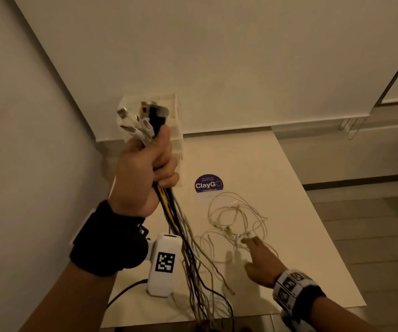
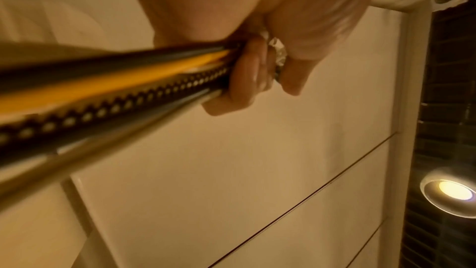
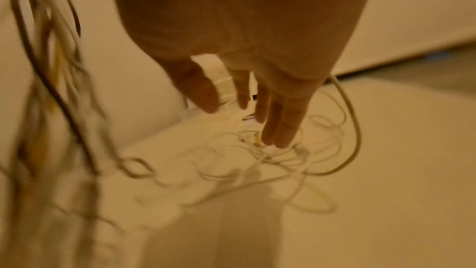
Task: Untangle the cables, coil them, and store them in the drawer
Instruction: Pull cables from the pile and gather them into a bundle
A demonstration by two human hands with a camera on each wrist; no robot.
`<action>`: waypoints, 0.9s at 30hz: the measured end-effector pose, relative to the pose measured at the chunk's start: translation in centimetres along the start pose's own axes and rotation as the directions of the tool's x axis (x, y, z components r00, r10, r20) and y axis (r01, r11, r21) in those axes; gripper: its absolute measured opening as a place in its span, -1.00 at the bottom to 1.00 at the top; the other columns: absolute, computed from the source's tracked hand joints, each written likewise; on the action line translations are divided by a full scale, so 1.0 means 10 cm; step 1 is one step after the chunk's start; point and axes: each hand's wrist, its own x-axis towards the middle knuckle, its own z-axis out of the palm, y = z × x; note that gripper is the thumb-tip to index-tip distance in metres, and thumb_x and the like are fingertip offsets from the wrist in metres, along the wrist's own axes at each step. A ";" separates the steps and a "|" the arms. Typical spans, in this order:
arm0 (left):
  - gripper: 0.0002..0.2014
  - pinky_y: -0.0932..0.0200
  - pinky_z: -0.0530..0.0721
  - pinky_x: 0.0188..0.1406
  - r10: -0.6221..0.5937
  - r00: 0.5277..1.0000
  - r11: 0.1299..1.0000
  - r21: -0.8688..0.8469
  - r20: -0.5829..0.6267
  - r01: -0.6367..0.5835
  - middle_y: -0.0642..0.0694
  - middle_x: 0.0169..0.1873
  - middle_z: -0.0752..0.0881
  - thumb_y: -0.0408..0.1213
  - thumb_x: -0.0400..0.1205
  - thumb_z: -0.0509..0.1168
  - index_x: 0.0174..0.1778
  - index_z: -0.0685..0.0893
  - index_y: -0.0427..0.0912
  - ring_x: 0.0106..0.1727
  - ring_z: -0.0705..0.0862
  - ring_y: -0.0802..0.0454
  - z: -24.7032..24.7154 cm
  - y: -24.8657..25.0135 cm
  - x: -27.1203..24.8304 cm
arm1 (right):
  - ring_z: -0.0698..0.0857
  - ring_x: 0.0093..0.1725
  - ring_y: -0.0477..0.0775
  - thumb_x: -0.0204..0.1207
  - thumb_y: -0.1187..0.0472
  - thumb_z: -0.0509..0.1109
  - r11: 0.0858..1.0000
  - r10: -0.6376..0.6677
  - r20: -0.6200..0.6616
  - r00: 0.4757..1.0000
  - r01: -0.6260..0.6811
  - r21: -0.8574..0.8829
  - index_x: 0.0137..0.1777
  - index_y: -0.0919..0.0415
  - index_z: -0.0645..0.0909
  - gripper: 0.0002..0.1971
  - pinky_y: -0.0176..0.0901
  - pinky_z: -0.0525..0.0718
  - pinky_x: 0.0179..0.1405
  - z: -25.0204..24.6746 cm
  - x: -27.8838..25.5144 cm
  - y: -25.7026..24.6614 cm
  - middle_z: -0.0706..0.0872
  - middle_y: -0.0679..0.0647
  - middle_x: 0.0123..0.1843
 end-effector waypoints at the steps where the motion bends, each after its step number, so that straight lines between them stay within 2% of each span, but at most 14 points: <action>1: -0.68 0.31 0.12 -0.69 -0.039 0.999 0.999 -0.030 0.006 0.039 0.01 -0.58 0.16 -0.12 0.63 0.21 -0.37 0.28 -0.12 -0.67 0.14 0.18 0.00 -0.04 0.00 | 0.54 0.40 0.17 0.50 0.27 0.23 0.989 0.024 -0.075 0.997 -0.034 -0.141 0.54 0.09 0.27 -0.42 -0.05 0.54 0.28 -0.01 0.09 0.02 0.37 0.07 0.51; 2: -0.72 0.29 0.12 -0.68 -0.065 0.998 0.996 -0.053 0.008 0.065 0.02 -0.58 0.20 -0.12 0.62 0.20 -0.34 0.31 -0.12 -0.67 0.16 0.18 0.01 -0.07 0.00 | 0.59 0.35 0.19 0.53 0.28 0.21 0.972 0.070 -0.128 0.989 -0.096 -0.213 0.49 0.13 0.31 -0.50 -0.04 0.56 0.23 -0.01 0.17 0.04 0.42 0.10 0.46; 4: -0.75 0.24 0.13 -0.65 -0.103 0.995 0.992 -0.076 0.005 0.103 0.02 -0.58 0.23 -0.13 0.61 0.18 -0.33 0.33 -0.12 -0.66 0.18 0.16 0.01 -0.16 -0.01 | 0.65 0.28 0.22 0.57 0.28 0.19 0.955 0.194 -0.152 0.969 -0.222 -0.198 0.38 0.18 0.36 -0.63 -0.06 0.58 0.17 0.01 0.30 0.10 0.49 0.15 0.36; 9: -0.72 0.19 0.21 -0.59 -0.196 0.981 0.979 -0.066 -0.014 0.194 -0.02 -0.54 0.22 -0.15 0.60 0.19 -0.40 0.33 -0.11 -0.61 0.19 0.12 0.03 -0.31 -0.05 | 0.61 0.34 0.18 0.58 0.25 0.22 0.925 0.367 -0.050 0.929 -0.371 -0.085 0.35 0.22 0.43 -0.67 -0.14 0.56 0.21 0.13 0.41 0.25 0.55 0.19 0.37; 11: -0.69 0.19 0.26 -0.56 -0.199 0.979 0.980 -0.027 -0.039 0.198 -0.03 -0.52 0.24 -0.16 0.66 0.19 -0.38 0.33 -0.11 -0.59 0.21 0.11 0.03 -0.35 -0.05 | 0.67 0.24 0.19 0.60 0.21 0.20 0.911 0.412 0.001 0.911 -0.412 0.017 0.27 0.24 0.49 -0.72 -0.14 0.63 0.15 0.12 0.44 0.28 0.60 0.23 0.28; 12: -0.68 0.18 0.29 -0.55 -0.196 0.979 0.980 0.003 -0.058 0.197 -0.04 -0.50 0.25 -0.18 0.70 0.18 -0.37 0.33 -0.13 -0.57 0.22 0.11 0.02 -0.37 -0.05 | 0.74 0.10 0.20 0.59 0.21 0.21 0.897 0.429 0.011 0.903 -0.427 0.114 0.17 0.28 0.56 -0.76 -0.10 0.70 0.10 0.09 0.45 0.26 0.68 0.27 0.15; 13: -0.68 0.18 0.32 -0.54 -0.198 0.977 0.979 0.029 -0.080 0.201 -0.04 -0.49 0.25 -0.19 0.72 0.17 -0.35 0.34 -0.15 -0.56 0.22 0.10 0.03 -0.40 -0.05 | 0.78 -0.10 0.22 0.60 0.25 0.23 0.868 0.413 0.020 0.911 -0.400 0.293 0.02 0.34 0.62 -0.81 -0.01 0.76 -0.01 0.04 0.45 0.22 0.75 0.30 -0.05; 14: -0.72 0.19 0.34 -0.55 -0.200 0.974 0.978 0.044 -0.102 0.206 -0.05 -0.49 0.25 -0.19 0.72 0.17 -0.30 0.37 -0.17 -0.55 0.22 0.10 0.03 -0.43 -0.04 | 0.78 -0.27 0.23 0.61 0.31 0.27 0.774 0.387 0.047 0.921 -0.353 0.526 -0.10 0.41 0.64 -0.82 0.07 0.78 -0.14 -0.05 0.41 0.12 0.76 0.31 -0.24; 16: -0.79 0.23 0.35 -0.57 -0.218 0.964 0.972 0.054 -0.154 0.228 -0.05 -0.50 0.25 -0.17 0.72 0.18 -0.14 0.46 -0.24 -0.56 0.21 0.12 0.04 -0.49 -0.01 | 0.72 -0.35 0.25 0.64 0.36 0.30 0.442 0.297 0.150 0.943 -0.275 0.854 -0.17 0.43 0.63 -0.82 0.06 0.72 -0.24 -0.30 0.30 -0.13 0.67 0.30 -0.37; 17: -0.78 0.24 0.34 -0.59 -0.235 0.954 0.967 0.055 -0.188 0.249 -0.04 -0.50 0.24 -0.16 0.73 0.17 -0.09 0.49 -0.26 -0.56 0.21 0.13 0.05 -0.53 0.01 | 0.69 -0.34 0.25 0.65 0.35 0.30 0.298 0.230 0.176 0.957 -0.241 0.924 -0.13 0.41 0.62 -0.84 0.08 0.70 -0.24 -0.46 0.21 -0.28 0.63 0.28 -0.38; 19: -0.74 0.25 0.31 -0.61 -0.265 0.929 0.959 0.028 -0.257 0.281 -0.03 -0.52 0.23 -0.12 0.72 0.19 -0.13 0.51 -0.26 -0.58 0.20 0.14 0.07 -0.61 0.07 | 0.61 -0.39 0.21 0.66 0.30 0.28 0.176 0.110 0.104 0.988 -0.122 0.977 -0.04 0.38 0.60 -0.86 0.08 0.68 -0.27 -0.75 0.06 -0.56 0.57 0.21 -0.38; 21: -0.71 0.26 0.29 -0.63 -0.286 0.912 0.956 -0.020 -0.293 0.293 -0.02 -0.54 0.23 -0.09 0.70 0.21 -0.26 0.49 -0.21 -0.59 0.19 0.14 0.10 -0.67 0.14 | 0.54 -0.42 0.15 0.66 0.26 0.28 0.145 0.037 -0.045 0.998 0.039 0.989 0.03 0.38 0.61 -0.84 0.04 0.64 -0.35 -1.01 -0.08 -0.84 0.55 0.19 -0.36; 23: -0.67 0.25 0.25 -0.62 -0.306 0.908 0.951 -0.058 -0.285 0.302 -0.01 -0.54 0.22 -0.08 0.68 0.24 -0.35 0.42 -0.14 -0.58 0.17 0.13 0.15 -0.70 0.20 | 0.51 -0.45 0.15 0.65 0.24 0.27 0.171 -0.040 -0.169 0.985 0.173 0.970 0.07 0.37 0.62 -0.81 0.02 0.58 -0.40 -1.18 -0.23 -1.10 0.57 0.21 -0.34; 27: -0.64 0.13 0.18 -0.52 -0.277 0.944 0.961 -0.057 -0.179 0.271 -0.08 -0.48 0.18 -0.03 0.51 0.43 -0.41 0.41 -0.09 -0.47 0.07 -0.01 0.28 -0.77 0.25 | 0.60 -0.51 0.20 0.61 0.26 0.33 0.376 -0.174 -0.443 0.879 0.475 0.796 0.02 0.20 0.70 -0.88 -0.04 0.63 -0.45 -1.36 -0.47 -1.51 0.73 0.22 -0.29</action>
